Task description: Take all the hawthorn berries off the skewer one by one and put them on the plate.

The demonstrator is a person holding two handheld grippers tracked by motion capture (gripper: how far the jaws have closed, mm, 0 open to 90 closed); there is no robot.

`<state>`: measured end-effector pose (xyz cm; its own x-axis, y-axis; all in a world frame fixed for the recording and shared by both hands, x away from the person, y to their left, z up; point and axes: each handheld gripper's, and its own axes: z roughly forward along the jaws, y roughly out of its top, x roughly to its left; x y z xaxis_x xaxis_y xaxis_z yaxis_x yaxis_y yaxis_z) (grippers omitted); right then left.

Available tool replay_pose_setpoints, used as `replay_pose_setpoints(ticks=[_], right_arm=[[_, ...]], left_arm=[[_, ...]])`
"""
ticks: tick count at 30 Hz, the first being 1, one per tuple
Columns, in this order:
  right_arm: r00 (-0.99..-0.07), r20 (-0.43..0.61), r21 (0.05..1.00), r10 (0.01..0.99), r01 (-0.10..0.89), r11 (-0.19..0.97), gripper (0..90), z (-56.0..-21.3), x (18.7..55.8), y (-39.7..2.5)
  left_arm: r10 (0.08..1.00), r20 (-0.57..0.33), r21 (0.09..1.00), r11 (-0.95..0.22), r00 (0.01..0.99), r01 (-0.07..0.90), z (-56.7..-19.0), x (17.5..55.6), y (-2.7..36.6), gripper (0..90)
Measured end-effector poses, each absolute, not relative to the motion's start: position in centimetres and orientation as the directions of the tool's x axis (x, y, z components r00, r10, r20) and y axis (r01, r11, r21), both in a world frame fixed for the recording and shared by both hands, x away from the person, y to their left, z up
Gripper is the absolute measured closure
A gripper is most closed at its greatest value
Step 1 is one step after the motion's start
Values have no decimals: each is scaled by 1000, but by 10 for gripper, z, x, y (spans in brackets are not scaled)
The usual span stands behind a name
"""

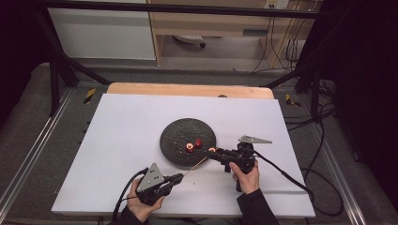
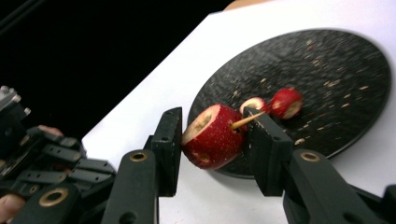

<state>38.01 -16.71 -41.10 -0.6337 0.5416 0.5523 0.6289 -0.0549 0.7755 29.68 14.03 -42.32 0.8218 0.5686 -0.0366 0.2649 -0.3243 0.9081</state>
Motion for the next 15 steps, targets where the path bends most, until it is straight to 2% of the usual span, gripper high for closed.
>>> replay_pose_setpoints(ticks=[15], right_arm=[[-593, 545, 790, 593, 599, -127, 598, -404, 384, -202]], left_arm=[[556, -34, 907, -332, 831, 260, -424, 295, 139, 883]])
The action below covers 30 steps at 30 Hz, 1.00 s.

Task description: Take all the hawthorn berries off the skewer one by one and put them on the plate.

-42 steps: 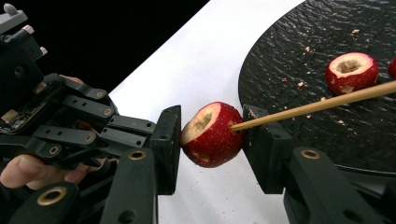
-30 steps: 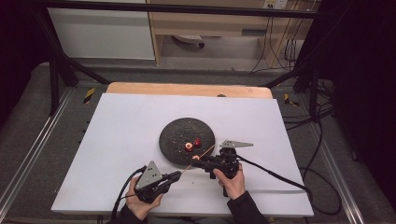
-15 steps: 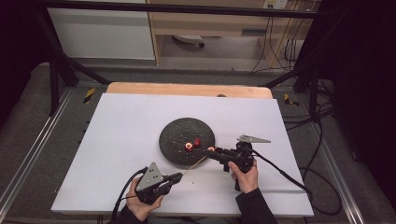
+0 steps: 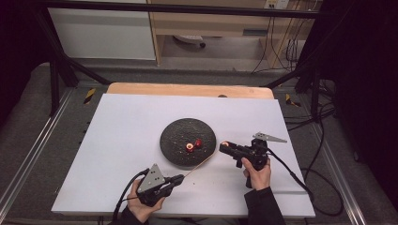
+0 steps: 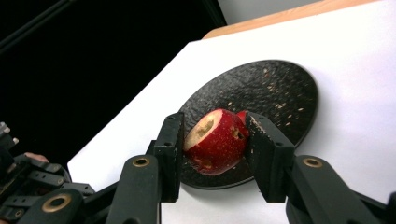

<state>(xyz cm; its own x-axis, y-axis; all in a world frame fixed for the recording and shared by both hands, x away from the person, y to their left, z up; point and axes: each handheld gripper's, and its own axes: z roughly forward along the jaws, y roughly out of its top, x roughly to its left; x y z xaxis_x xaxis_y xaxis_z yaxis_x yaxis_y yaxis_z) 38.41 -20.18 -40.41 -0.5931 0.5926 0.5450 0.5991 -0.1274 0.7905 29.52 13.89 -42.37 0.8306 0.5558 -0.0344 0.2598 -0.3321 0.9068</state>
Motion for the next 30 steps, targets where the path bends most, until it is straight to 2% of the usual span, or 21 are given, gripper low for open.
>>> replay_pose_setpoints(ticks=[9, 15, 23, 30], right_arm=[[-564, 543, 798, 622, 578, -173, 598, -399, 384, -224], [-562, 527, 803, 637, 574, -159, 598, -400, 385, -224], [-575, 495, 810, 651, 576, -108, 598, -397, 390, -206], [-602, 457, 819, 655, 572, -46, 599, -393, 409, -173]], left_arm=[[560, -33, 907, -331, 828, 259, -423, 296, 142, 883], [589, -63, 914, -289, 806, 283, -419, 303, 154, 883], [634, -89, 925, -234, 768, 300, -411, 312, 173, 883], [659, -93, 927, -215, 746, 306, -409, 316, 185, 882]])
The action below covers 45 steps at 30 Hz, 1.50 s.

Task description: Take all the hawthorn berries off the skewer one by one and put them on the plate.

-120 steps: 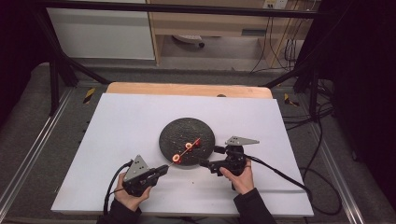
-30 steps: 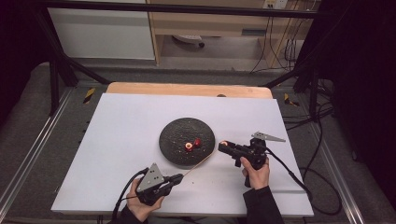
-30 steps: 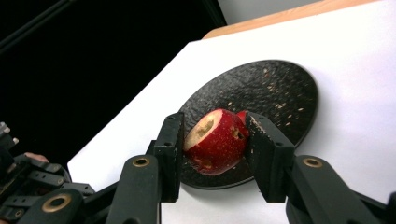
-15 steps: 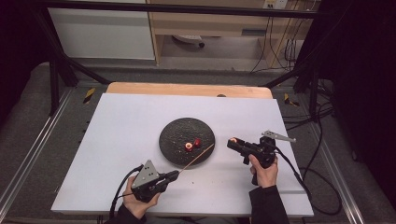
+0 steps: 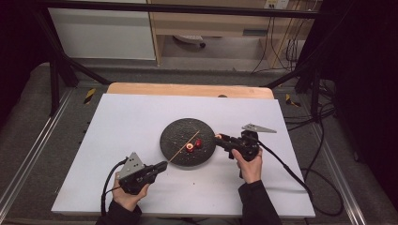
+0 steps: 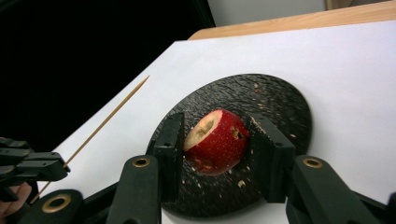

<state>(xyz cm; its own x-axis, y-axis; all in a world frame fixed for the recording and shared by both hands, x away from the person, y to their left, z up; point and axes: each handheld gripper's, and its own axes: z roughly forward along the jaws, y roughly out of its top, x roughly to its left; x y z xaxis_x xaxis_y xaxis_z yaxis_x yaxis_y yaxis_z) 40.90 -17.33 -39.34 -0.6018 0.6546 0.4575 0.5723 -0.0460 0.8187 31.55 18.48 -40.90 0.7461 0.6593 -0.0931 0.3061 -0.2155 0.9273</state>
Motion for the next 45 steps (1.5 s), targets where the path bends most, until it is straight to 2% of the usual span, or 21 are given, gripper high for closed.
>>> replay_pose_setpoints(ticks=[9, 17, 27, 33, 41, 45], right_arm=[[-594, 424, 804, 684, 595, 19, 599, -392, 446, -135], [-560, 408, 781, 721, 623, 41, 599, -406, 474, -119], [-540, 392, 754, 745, 652, 75, 598, -436, 488, -107], [-536, 348, 746, 769, 655, 118, 592, -449, 490, -104], [-556, 310, 778, 771, 614, 131, 480, -436, 483, -108], [-581, 299, 794, 757, 591, 140, 359, -424, 471, -114]], left_arm=[[669, -99, 925, -210, 736, 315, -410, 319, 192, 882], [676, -104, 924, -206, 729, 322, -411, 321, 195, 882], [678, -103, 922, -210, 728, 325, -412, 322, 194, 882], [677, -96, 921, -218, 730, 323, -413, 322, 193, 883], [678, -94, 921, -218, 729, 322, -413, 322, 193, 882], [681, -94, 920, -219, 727, 324, -413, 322, 194, 882]])
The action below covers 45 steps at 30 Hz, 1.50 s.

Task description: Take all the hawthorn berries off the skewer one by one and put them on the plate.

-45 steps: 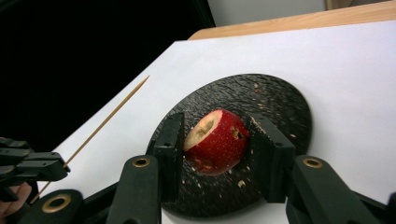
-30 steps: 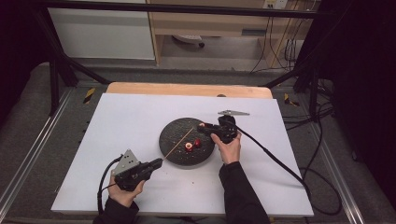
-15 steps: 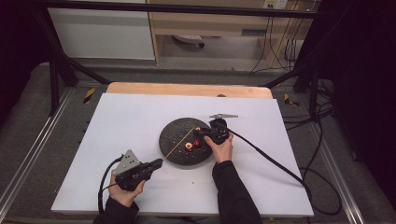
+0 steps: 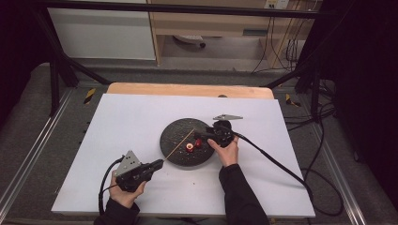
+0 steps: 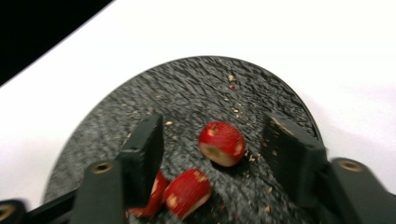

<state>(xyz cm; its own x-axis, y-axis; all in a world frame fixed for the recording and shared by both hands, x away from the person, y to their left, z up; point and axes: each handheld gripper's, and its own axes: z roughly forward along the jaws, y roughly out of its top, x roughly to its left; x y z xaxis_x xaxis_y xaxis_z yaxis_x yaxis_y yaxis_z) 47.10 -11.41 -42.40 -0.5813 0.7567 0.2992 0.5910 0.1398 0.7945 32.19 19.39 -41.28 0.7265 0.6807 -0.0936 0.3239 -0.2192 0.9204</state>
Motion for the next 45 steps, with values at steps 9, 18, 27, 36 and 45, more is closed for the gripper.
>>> replay_pose_setpoints(ticks=[9, 18, 27, 36, 45], right_arm=[[-621, 285, 822, 730, 551, 148, 100, -422, 431, -150], [-650, 223, 811, 727, 537, 231, 27, -439, 399, -183], [-665, 184, 809, 724, 521, 273, 6, -448, 384, -203], [-687, 161, 817, 709, 496, 294, 6, -451, 374, -213], [-691, 169, 823, 703, 491, 285, 8, -450, 369, -218]], left_arm=[[683, -94, 916, -225, 725, 331, -415, 323, 193, 882], [685, -93, 909, -238, 722, 343, -417, 325, 191, 882], [698, -93, 894, -256, 710, 369, -417, 330, 184, 882], [706, -91, 880, -273, 703, 388, -405, 347, 170, 882], [724, -92, 870, -276, 684, 409, -403, 365, 164, 882]])
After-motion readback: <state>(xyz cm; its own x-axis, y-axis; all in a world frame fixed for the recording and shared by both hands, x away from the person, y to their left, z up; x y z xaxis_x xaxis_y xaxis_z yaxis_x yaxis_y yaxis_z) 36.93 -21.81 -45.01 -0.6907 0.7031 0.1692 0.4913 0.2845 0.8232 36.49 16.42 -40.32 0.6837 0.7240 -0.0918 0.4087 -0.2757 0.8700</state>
